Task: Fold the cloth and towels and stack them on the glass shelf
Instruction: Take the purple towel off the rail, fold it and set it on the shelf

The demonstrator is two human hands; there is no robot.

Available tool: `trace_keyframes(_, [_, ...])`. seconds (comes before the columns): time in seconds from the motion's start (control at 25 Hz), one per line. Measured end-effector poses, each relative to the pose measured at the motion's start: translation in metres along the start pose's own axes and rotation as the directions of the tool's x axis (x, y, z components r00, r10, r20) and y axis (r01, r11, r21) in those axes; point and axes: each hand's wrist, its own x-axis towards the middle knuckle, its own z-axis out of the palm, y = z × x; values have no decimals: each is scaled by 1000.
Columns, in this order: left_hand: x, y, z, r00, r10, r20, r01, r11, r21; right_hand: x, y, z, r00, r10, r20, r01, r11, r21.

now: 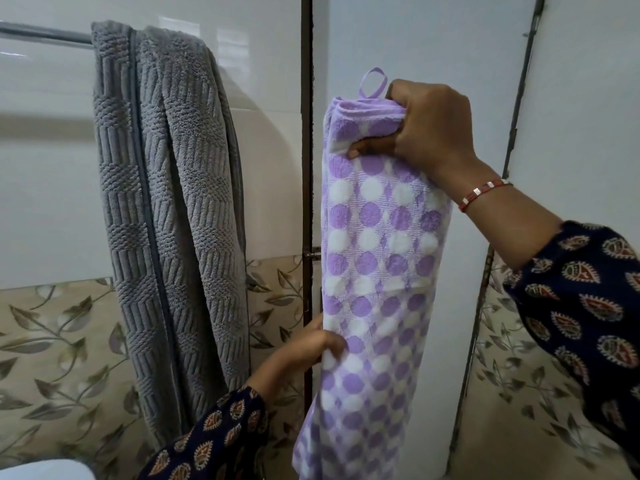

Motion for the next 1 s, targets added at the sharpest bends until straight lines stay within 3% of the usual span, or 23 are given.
trace_keyframes(0.08, [0,-4,0,1000,8,-16,-8,1000,-4,1,3,-3,1000,4,23,-4,1000,11])
trace_keyframes(0.2, [-3,-7,-3,988,44,-145,-20,986,166,1,12,-8,998,7,58,-7,1000,9])
trace_keyframes(0.32, [-8,-11,-5,931,248,-268,-133,914,384,2,19,-15,998,6,61,-7,1000,18])
trace_keyframes(0.48, [-16,-9,-3,875,401,-272,-176,787,592,5,18,-21,999,14,34,-14,1000,-1])
trace_keyframes(0.52, [-18,-9,-1,882,393,-261,-204,816,541,6,17,-21,1000,15,23,-14,1000,-13])
trace_keyframes(0.6, [-22,-8,3,932,287,-220,-227,938,262,11,15,-19,1000,7,1,-7,998,-57])
trace_keyframes(0.72, [-19,-9,0,980,154,-123,-158,987,-19,18,12,-11,1000,-14,-23,10,988,-154])
trace_keyframes(0.84, [-21,-9,-2,992,127,-14,-126,990,61,21,9,-4,999,14,-40,-22,975,-221])
trace_keyframes(1.0, [-26,-17,18,942,240,-234,-208,966,154,21,0,2,999,7,-52,-19,968,-252])
